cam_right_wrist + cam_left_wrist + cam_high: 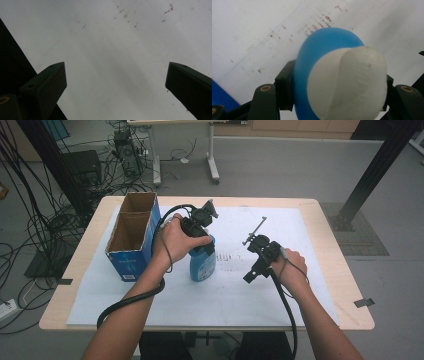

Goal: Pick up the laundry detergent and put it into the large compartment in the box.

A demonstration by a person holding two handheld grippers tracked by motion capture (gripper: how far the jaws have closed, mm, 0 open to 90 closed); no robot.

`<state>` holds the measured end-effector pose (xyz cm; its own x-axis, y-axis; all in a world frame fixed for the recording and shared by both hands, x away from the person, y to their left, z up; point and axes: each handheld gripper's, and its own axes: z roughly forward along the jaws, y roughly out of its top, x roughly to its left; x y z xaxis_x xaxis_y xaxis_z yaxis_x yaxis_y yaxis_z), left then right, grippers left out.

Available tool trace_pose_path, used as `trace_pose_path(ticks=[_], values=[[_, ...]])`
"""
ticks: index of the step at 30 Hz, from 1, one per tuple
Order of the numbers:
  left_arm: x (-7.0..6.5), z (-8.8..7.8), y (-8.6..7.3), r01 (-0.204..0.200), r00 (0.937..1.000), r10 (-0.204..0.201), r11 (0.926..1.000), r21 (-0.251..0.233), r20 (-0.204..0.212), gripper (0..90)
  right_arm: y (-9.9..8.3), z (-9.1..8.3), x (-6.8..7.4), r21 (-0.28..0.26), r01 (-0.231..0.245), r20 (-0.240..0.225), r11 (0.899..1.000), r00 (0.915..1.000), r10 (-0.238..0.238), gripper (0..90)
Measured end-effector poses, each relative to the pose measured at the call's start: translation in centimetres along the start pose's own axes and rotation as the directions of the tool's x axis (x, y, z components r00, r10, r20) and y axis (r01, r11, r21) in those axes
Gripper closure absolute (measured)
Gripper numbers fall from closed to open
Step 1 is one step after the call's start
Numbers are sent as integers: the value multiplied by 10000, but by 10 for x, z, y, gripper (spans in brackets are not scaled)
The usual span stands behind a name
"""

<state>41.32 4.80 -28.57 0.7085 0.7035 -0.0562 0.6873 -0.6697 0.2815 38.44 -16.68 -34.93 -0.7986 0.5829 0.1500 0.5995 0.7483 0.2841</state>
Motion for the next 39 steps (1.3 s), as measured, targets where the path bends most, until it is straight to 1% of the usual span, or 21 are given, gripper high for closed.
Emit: trace_pose_path(ticks=[6, 8, 21, 28, 29, 32, 34, 39], values=[[0, 0, 0, -9, 10000, 9, 10000, 12, -10, 371, -1, 0, -1, -38, -14, -55, 10000, 10000, 14, 32], [0, 0, 0, 0, 10000, 0, 10000, 1, -16, 371, -1, 0, -1, -82, -95, -119, 9999, 9999, 94, 33], [0, 0, -1, -15, 10000, 15, 10000, -37, -28, 371, 0, 0, -2, -82, -47, -159, 10000, 9999, 45, 33], [-1, 0, -1, -3, 10000, 3, 10000, -53, -49, 371, 0, 0, -3, -76, -98, -66, 9999, 9999, 98, 32], [-1, 0, -1, 4, 10000, -5, 10000, -59, -47, 371, 0, 0, -3, -79, -175, -89, 9998, 9998, 174, 33], [-1, 0, -1, 6, 10000, -7, 10000, -55, -60, 370, 0, -1, -3, -160, -153, 10, 9998, 9999, 153, 31], [-1, 0, -1, 4, 10000, -4, 10000, -46, -63, 370, 0, -1, -3, -91, -172, 31, 9998, 9998, 172, 32], [-1, 0, 0, 5, 10000, -5, 10000, -13, -61, 370, 0, 1, -2, -126, -148, 78, 9998, 9999, 149, 32]])
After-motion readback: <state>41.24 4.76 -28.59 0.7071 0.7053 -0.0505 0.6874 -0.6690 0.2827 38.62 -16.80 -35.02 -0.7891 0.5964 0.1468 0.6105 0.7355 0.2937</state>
